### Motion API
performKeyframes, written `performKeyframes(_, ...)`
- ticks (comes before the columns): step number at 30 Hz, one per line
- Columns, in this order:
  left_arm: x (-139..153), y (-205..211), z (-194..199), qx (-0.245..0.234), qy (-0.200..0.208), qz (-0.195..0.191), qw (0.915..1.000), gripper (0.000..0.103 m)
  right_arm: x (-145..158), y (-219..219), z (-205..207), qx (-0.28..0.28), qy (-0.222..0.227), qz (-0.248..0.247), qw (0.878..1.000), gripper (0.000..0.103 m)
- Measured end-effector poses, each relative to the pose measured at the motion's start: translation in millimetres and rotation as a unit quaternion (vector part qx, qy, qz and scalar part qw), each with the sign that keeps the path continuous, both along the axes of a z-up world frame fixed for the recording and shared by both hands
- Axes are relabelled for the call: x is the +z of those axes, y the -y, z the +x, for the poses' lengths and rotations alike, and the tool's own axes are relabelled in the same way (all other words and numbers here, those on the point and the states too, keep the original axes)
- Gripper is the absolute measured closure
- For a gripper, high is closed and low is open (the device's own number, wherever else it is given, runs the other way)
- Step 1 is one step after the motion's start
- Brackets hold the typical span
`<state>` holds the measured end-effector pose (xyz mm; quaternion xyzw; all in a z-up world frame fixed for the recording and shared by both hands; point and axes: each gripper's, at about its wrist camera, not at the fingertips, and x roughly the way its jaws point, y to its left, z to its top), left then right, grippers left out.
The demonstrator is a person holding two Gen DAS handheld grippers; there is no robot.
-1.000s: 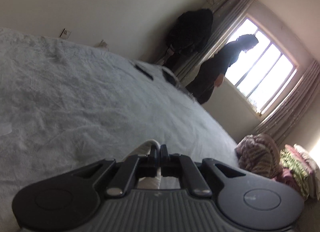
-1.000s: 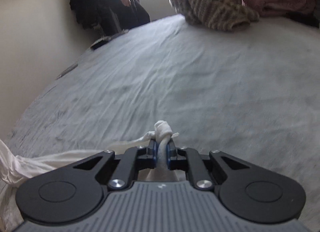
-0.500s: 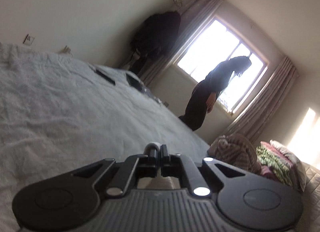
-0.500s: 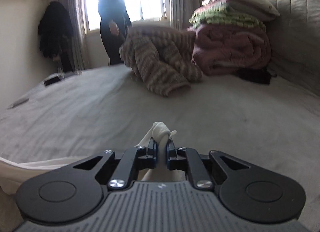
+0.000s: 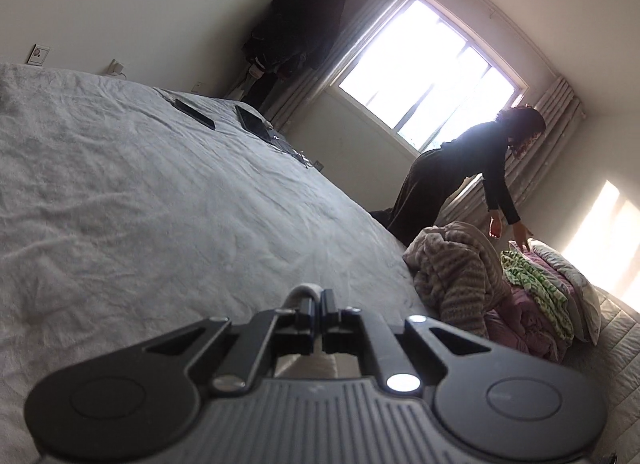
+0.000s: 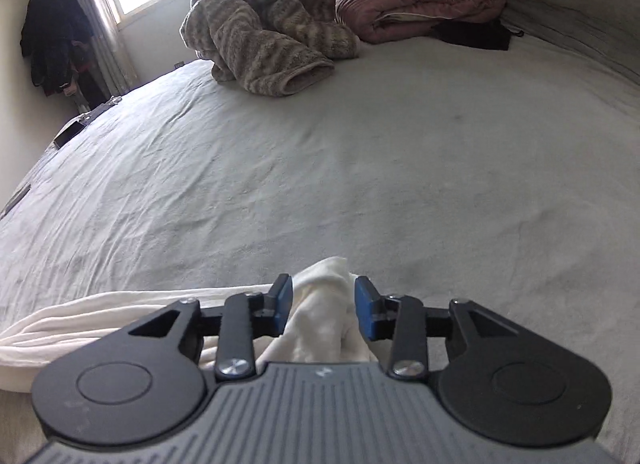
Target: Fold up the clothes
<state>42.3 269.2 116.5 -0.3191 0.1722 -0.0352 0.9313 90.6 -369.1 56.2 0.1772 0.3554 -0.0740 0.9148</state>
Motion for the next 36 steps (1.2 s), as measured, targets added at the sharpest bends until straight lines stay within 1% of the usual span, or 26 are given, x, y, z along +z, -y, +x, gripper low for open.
performKeyframes(2,2,-1,-2,-0.005,0.002,0.004,1.0,0.101,4,4,-4,0.003,0.011,0.032,0.999,0.064)
performKeyframes(5,4,1,-6,-0.011,0.009,0.009,0.9999,0.1,3,0,-3,0.027,0.019,0.094,0.995,0.064)
performKeyframes(7,6,2,-9,-0.013,0.013,0.012,0.9998,0.101,-2,-6,2,0.042,0.014,0.127,0.991,0.064)
performKeyframes(9,6,5,-11,-0.014,0.014,0.018,0.9996,0.1,-9,-13,8,0.043,-0.002,0.145,0.988,0.064)
performKeyframes(11,6,7,-14,-0.014,0.014,0.022,0.9996,0.1,-15,-15,12,0.027,-0.008,0.148,0.989,0.064)
performKeyframes(14,5,8,-17,-0.015,0.011,0.025,0.9995,0.1,-21,-11,11,-0.015,-0.007,0.137,0.99,0.064)
performKeyframes(17,4,11,-19,-0.023,0.009,0.023,0.9994,0.1,-26,-8,10,-0.034,-0.003,0.14,0.99,0.064)
performKeyframes(20,5,19,-18,-0.032,0.008,0.044,0.9985,0.1,-29,-6,12,-0.051,0.008,0.145,0.988,0.064)
performKeyframes(22,5,23,-18,-0.036,0.008,0.058,0.9977,0.1,-32,-7,14,-0.057,0.007,0.14,0.988,0.065)
performKeyframes(23,6,25,-18,-0.036,0.008,0.065,0.9972,0.101,-34,-7,16,-0.058,0.003,0.138,0.989,0.067)
performKeyframes(24,6,26,-18,-0.036,0.009,0.07,0.9969,0.101,-37,-7,17,-0.059,0.0,0.136,0.989,0.076)
performKeyframes(25,7,27,-19,-0.035,0.009,0.073,0.9967,0.1,-38,-7,18,-0.06,-0.005,0.132,0.989,0.088)
performKeyframes(27,7,26,-19,-0.033,0.009,0.072,0.9968,0.1,-40,-5,16,-0.063,-0.004,0.134,0.989,0.092)
performKeyframes(30,7,22,-22,-0.029,0.008,0.066,0.9974,0.101,-35,-2,13,-0.065,0.004,0.138,0.988,0.092)
performKeyframes(32,7,20,-23,-0.027,0.008,0.063,0.9977,0.101,-32,-3,13,-0.063,0.007,0.14,0.988,0.089)
performKeyframes(34,7,19,-25,-0.027,0.008,0.062,0.9977,0.101,-31,-5,16,-0.058,0.004,0.139,0.989,0.076)
performKeyframes(35,7,19,-26,-0.026,0.008,0.061,0.9978,0.1,-31,-6,17,-0.056,0.003,0.139,0.989,0.071)
performKeyframes(36,8,19,-27,-0.024,0.008,0.06,0.9979,0.1,-30,-8,18,-0.053,0.001,0.138,0.989,0.063)
